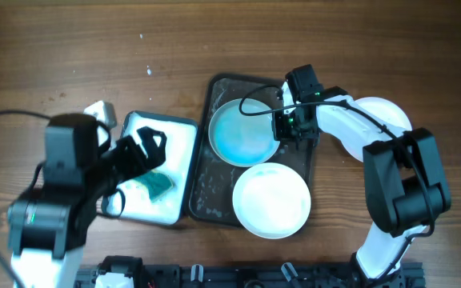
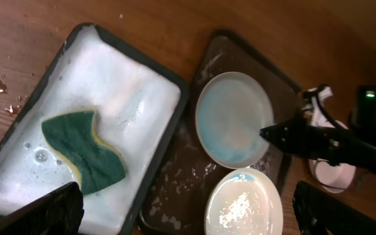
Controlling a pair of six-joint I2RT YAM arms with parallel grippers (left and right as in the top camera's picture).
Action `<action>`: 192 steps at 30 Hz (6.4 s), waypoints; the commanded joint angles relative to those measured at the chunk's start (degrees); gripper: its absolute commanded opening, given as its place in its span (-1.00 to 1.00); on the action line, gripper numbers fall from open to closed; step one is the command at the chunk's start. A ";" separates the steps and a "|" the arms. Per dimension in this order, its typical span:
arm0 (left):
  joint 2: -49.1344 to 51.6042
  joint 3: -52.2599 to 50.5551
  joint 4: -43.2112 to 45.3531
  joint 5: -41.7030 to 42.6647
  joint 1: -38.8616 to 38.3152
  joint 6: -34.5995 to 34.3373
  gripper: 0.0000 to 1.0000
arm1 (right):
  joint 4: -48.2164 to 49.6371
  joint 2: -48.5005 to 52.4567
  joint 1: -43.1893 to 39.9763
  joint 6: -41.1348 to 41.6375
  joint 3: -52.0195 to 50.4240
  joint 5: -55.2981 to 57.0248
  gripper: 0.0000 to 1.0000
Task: Clean dirty plates on tray and stack at the side
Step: 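Lift the plate with the right gripper and dip it into the basin, then carry the plate right and stack it on the cleaned plates, then grip the rim of the last white plate on the tray with the right gripper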
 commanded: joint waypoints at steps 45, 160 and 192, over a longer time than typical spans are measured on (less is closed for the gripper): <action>-8.50 0.72 -1.68 0.44 0.31 0.87 1.00 | 14.47 -16.20 51.15 -24.37 10.69 74.97 -0.91; -8.50 0.72 -1.68 0.44 0.31 0.87 1.00 | 1.57 -29.11 4.52 5.81 -30.47 -3.23 -0.32; -8.50 0.72 -1.68 0.44 0.31 0.87 1.00 | -7.10 -38.77 7.34 -7.96 -24.68 -7.93 -0.30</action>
